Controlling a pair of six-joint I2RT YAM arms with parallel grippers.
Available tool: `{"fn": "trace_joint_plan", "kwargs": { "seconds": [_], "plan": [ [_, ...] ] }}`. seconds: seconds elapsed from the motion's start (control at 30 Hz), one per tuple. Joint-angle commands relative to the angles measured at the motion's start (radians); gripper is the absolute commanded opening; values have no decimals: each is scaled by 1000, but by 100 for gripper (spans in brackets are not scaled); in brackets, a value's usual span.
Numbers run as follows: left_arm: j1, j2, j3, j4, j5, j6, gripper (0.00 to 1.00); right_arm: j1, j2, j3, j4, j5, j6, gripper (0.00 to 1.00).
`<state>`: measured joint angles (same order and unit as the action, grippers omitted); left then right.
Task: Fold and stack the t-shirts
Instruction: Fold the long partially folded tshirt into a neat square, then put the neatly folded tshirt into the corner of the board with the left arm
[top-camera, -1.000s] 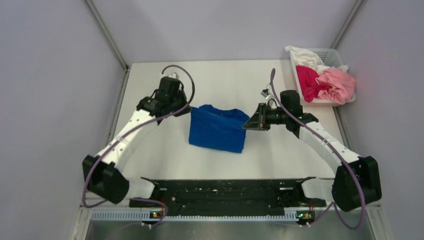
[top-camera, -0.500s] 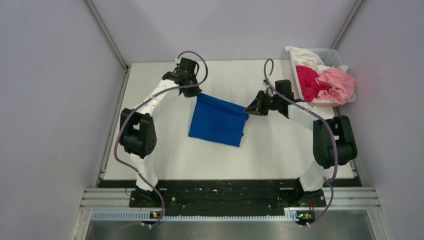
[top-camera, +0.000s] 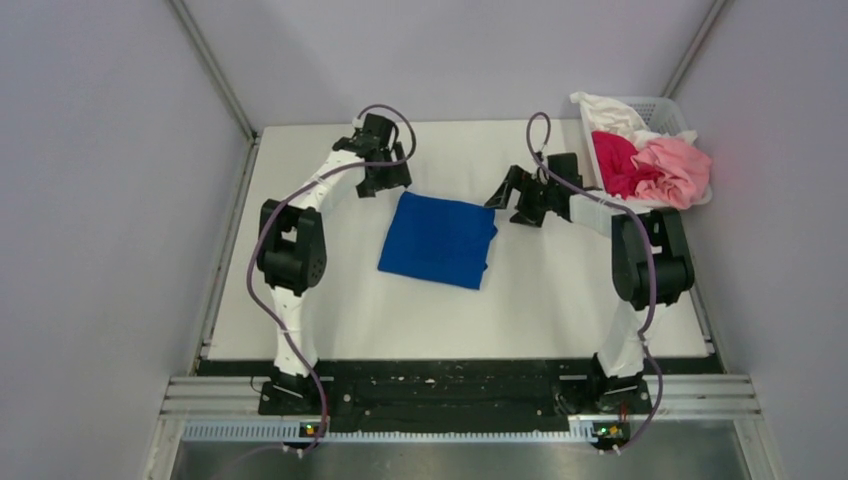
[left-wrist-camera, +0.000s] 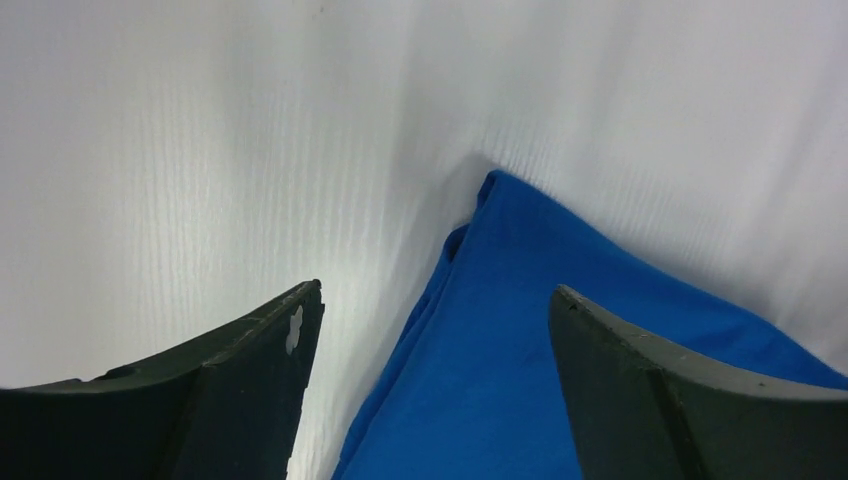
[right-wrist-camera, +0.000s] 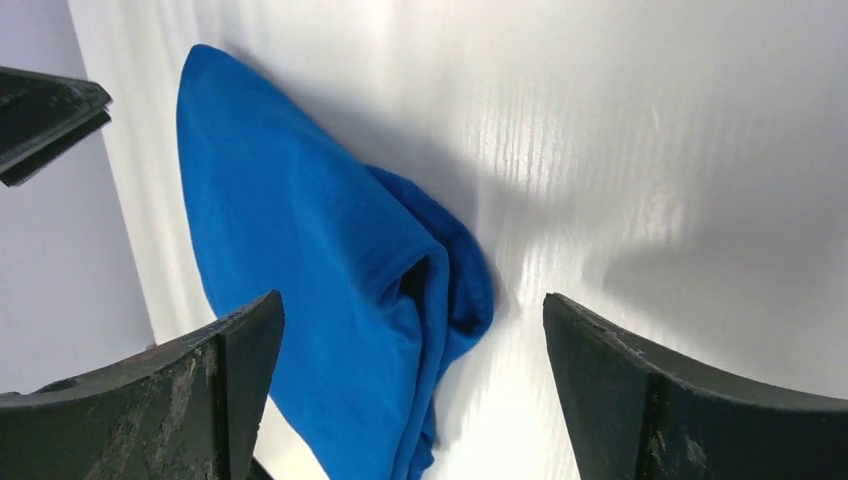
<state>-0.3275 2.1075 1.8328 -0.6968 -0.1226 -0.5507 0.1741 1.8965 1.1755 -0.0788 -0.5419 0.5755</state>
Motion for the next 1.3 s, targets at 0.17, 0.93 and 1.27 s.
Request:
{"fn": "trace_joint_plan", "kwargs": {
  "seconds": [0.17,0.93,1.27],
  "plan": [
    [-1,-118,-296,42,218,17,72,-4,-302,-201,3,87,-17,99],
    [79,46,-11,-191,-606,22,0,-5,-664,-345,-117,326,-123,99],
    [312,324,455,-184,-599,170,0,-5,-691,-359,-104,469,-175,99]
  ]
}}
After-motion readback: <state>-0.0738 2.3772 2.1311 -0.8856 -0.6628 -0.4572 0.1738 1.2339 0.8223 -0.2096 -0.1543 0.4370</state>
